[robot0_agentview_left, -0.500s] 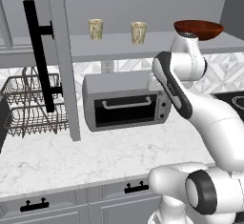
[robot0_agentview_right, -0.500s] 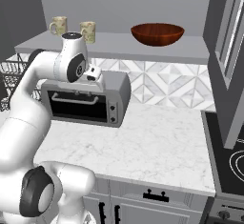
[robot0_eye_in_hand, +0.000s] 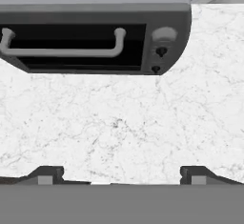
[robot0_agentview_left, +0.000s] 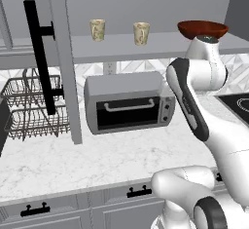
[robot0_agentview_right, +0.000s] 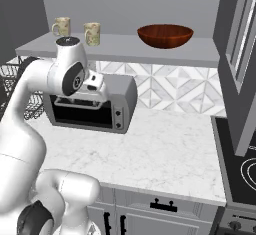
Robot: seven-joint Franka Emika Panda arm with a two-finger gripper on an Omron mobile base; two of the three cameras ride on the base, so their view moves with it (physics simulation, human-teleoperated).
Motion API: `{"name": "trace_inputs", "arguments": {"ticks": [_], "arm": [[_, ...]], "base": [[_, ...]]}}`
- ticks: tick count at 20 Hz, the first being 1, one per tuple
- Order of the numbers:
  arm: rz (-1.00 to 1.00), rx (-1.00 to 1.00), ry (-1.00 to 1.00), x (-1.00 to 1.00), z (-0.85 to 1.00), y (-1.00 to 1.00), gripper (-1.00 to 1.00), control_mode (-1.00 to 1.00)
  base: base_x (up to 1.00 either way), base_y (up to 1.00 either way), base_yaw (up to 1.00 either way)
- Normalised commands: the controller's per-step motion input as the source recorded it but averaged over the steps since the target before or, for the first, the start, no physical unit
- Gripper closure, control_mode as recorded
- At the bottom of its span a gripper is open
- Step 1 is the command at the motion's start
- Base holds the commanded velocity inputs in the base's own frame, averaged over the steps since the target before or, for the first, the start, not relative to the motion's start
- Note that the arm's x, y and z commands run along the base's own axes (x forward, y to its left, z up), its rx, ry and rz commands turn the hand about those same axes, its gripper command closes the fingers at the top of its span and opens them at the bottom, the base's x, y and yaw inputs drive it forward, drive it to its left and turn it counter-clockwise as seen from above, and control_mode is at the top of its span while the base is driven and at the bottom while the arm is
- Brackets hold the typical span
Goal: Gather all objects into one cabinet and sort the glasses and bowls to opposite sides.
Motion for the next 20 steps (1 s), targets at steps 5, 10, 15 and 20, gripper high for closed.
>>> {"name": "trace_inputs", "arguments": {"ticks": [5,10,15,20], "arm": [[-0.01,-0.02,-0.15,-0.84,0.23,-0.07,-1.0,-1.0],[-0.05,0.0,-0.03,-0.48,0.44,-0.08,-1.0,-1.0],[-0.01,0.0,0.0,-0.39,0.36,-0.1,-1.0,-1.0],[-0.01,0.0,0.0,-0.23,0.4,0.0,-1.0,-1.0]], "base": [[0.0,0.0,0.0],[0.0,0.0,0.0],[0.0,0.0,0.0],[0.0,0.0,0.0]]}}
